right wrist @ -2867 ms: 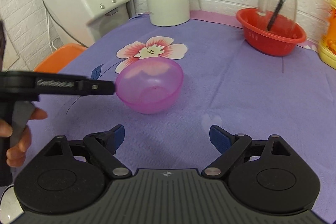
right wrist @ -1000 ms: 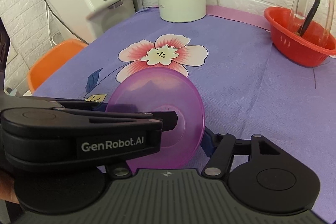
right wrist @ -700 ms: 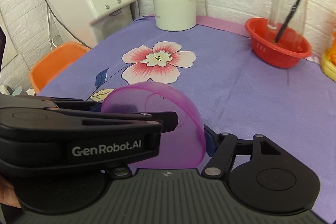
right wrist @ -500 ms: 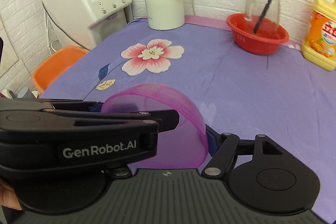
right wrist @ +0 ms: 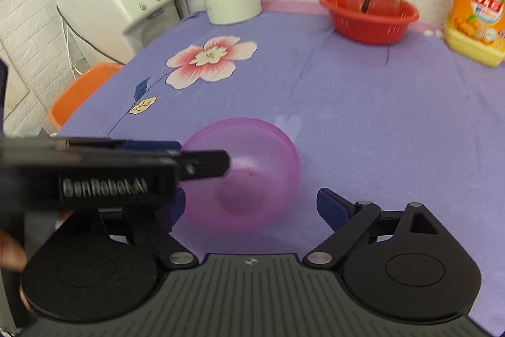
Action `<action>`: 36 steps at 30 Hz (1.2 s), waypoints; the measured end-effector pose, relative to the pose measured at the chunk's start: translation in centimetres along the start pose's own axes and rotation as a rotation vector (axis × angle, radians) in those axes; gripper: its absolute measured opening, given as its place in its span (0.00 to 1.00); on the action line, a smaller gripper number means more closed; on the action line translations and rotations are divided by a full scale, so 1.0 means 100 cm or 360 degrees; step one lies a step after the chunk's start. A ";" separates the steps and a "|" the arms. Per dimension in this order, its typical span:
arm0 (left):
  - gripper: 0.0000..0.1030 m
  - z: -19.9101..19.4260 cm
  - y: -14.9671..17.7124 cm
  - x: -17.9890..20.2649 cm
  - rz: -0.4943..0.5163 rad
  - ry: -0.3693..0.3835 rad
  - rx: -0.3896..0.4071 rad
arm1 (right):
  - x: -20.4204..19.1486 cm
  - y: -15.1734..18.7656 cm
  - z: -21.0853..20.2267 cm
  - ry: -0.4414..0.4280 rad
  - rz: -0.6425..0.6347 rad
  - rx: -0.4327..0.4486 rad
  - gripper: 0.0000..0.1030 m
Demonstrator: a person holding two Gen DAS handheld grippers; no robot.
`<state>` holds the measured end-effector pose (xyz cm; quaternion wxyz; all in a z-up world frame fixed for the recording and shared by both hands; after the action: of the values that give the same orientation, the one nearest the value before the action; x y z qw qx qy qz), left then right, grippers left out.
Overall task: Organize plates and bowls
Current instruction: 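Lift the pink bowl with both tools and carry it toward the stack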
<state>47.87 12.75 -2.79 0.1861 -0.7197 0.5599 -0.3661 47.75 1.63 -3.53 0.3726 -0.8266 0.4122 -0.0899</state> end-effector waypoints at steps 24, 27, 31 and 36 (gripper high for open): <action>0.58 0.061 -0.008 0.013 0.0146 0.0095 -0.0121 | -0.007 -0.002 0.045 -0.0056 -0.0388 0.0030 1.00; 0.58 0.051 -0.014 0.017 0.0143 0.0092 -0.0088 | -0.010 -0.007 0.035 -0.0041 -0.0409 0.0105 1.00; 0.58 0.024 -0.020 0.037 0.0180 0.0130 -0.0019 | -0.015 -0.010 0.005 -0.0015 -0.0401 0.0180 1.00; 0.58 -0.027 -0.008 0.079 0.0258 0.0219 0.0075 | -0.016 -0.005 -0.047 0.0042 -0.0365 0.0266 1.00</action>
<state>47.27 5.96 2.02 0.1932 -0.6406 0.6190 -0.4113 44.85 0.47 0.38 0.4218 -0.8332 0.3108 -0.1768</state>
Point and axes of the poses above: each gripper's, at about its wrist camera, not at the fingertips, and z roughly the way its jaws point, x to its right, y to its underside, the point moved 9 cm from there along z, roughly the way its jaws point, and after that the axes turned 1 degree about -y, right-handed, at the moved point
